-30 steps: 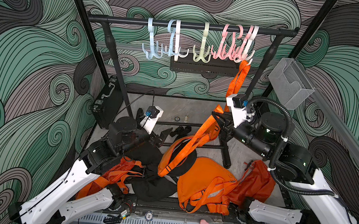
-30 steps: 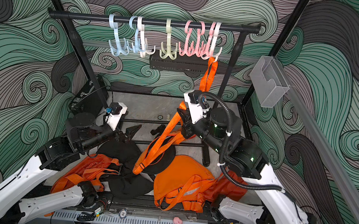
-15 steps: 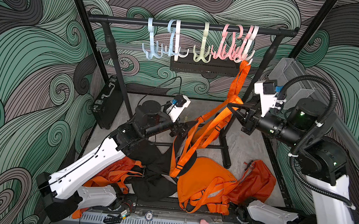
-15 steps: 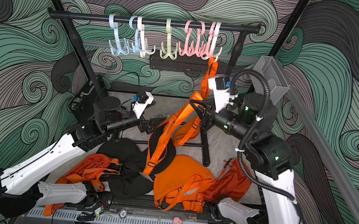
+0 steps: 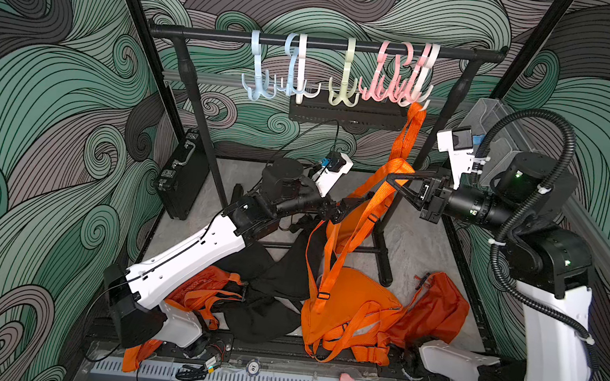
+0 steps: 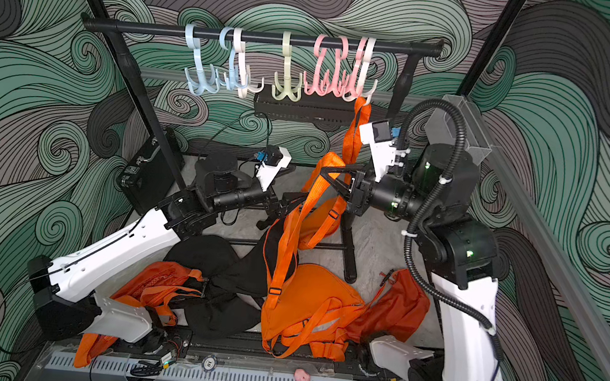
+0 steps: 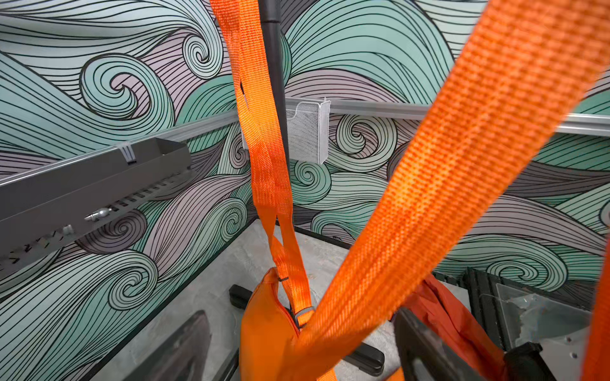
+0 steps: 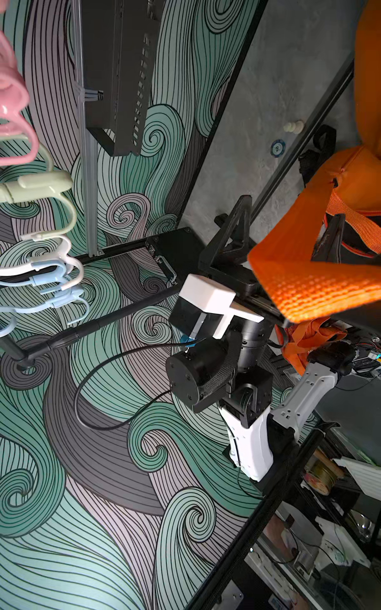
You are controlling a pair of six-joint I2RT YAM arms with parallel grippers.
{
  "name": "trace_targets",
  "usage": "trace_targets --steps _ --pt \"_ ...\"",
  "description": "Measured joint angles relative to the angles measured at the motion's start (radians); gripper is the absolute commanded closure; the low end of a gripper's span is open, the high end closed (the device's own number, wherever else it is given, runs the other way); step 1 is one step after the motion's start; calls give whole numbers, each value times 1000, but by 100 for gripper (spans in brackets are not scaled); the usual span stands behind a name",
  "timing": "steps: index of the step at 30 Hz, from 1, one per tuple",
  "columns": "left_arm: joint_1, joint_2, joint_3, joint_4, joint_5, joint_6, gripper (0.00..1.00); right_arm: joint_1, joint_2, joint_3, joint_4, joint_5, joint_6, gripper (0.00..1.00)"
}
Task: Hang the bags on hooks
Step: Pick up the bag from the center of the board.
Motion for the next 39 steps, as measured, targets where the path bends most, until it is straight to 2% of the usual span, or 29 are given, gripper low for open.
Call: trace_targets --steps 8,17,18,19,21,22,24,26,28,29,32,33,35,37,39 --pt "-12 50 71 45 35 -2 19 -23 11 9 -10 -60 0 100" --pt "-14 143 113 53 93 -14 17 -23 -5 -20 -8 -113 0 100" --pt "-16 145 113 56 100 -19 21 -23 -8 -27 -8 -115 0 100" --pt "-17 145 114 60 104 -21 29 -23 -11 -34 -6 -117 0 100" --pt "-19 145 116 60 111 -25 51 -23 -15 -48 -5 -119 0 100" --pt "-22 145 118 58 111 -14 59 -23 -18 -55 -5 -119 0 100" --pt "-24 145 120 58 92 0 64 -23 -20 -62 -4 -119 0 100" --pt "-24 145 120 57 61 18 76 -24 -24 -66 -3 -119 0 100" --pt "-23 150 129 46 27 47 96 -26 -31 -71 -3 -119 0 100" --pt "-23 157 146 35 5 58 100 -31 -36 -74 -3 -119 0 100" --pt "-12 168 181 22 -42 97 99 -55 -49 -87 -3 -120 0 100" --pt "-3 168 187 22 -46 98 89 -61 -51 -89 -3 -121 0 100" --pt "21 167 195 24 -38 92 48 -68 -53 -97 2 -124 1 100" --pt "41 167 195 29 -13 82 33 -69 -49 -98 10 -131 2 100" --pt "56 163 182 37 16 70 28 -69 -46 -98 17 -138 2 100"
